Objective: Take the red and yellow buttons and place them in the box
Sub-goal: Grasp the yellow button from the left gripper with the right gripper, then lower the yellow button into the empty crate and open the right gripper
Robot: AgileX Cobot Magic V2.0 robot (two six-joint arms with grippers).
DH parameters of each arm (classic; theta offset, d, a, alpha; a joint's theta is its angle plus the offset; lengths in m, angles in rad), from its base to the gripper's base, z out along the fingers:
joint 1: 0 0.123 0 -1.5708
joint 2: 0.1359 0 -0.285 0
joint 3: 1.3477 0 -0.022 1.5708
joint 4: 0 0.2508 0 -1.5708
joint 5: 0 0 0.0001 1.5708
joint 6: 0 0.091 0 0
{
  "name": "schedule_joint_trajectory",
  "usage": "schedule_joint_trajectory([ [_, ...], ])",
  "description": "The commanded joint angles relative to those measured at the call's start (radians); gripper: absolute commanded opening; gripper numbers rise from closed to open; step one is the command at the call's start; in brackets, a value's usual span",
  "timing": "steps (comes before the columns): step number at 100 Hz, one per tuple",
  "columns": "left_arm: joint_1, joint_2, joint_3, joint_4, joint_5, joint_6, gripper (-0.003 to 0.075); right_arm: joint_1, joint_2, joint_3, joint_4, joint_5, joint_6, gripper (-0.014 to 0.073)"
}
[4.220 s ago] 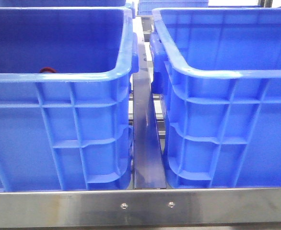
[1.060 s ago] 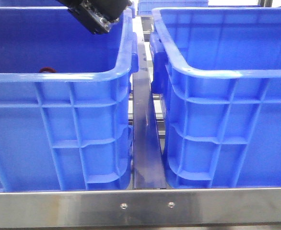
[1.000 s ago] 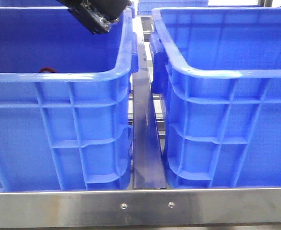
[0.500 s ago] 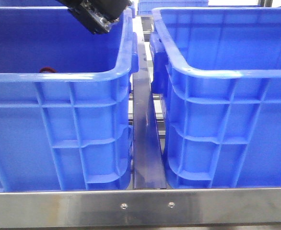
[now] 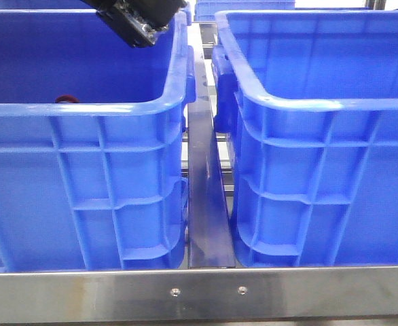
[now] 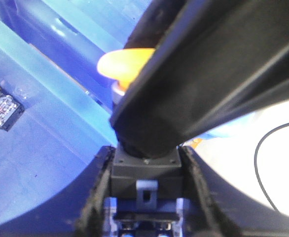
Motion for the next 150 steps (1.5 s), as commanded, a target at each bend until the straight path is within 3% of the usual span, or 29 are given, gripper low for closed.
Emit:
schedule_joint_trajectory([
  [1, -0.005, -0.03, -0.026, -0.027, -0.063, 0.01, 0.0159, 0.001, -0.034, -0.037, 0.052, -0.025, -0.011, 0.0163],
  [14, -0.005, -0.03, -0.026, -0.027, -0.063, 0.01, 0.0456, -0.006, -0.037, -0.037, 0.049, -0.029, -0.011, 0.0163],
  [23, -0.005, -0.03, -0.026, -0.027, -0.063, 0.01, 0.055, -0.027, -0.047, -0.037, 0.019, -0.035, -0.011, 0.0163],
  [66, -0.005, -0.03, -0.026, -0.027, -0.053, 0.01, 0.0525, -0.213, -0.12, -0.013, -0.307, -0.208, -0.039, 0.0163],
  [99, -0.005, -0.03, -0.026, -0.027, -0.031, 0.01, 0.0525, -0.217, -0.119, 0.217, -0.504, -0.681, -0.039, 0.0162],
  [110, -0.005, -0.03, -0.026, -0.027, -0.031, 0.01, 0.0525, -0.227, -0.099, 0.266, -0.517, -0.823, -0.039, 0.016],
  [150, -0.005, -0.03, -0.026, -0.027, -0.031, 0.01, 0.0525, -0.333, 0.087, 0.264, -0.488, -0.968, -0.039, 0.0159],
])
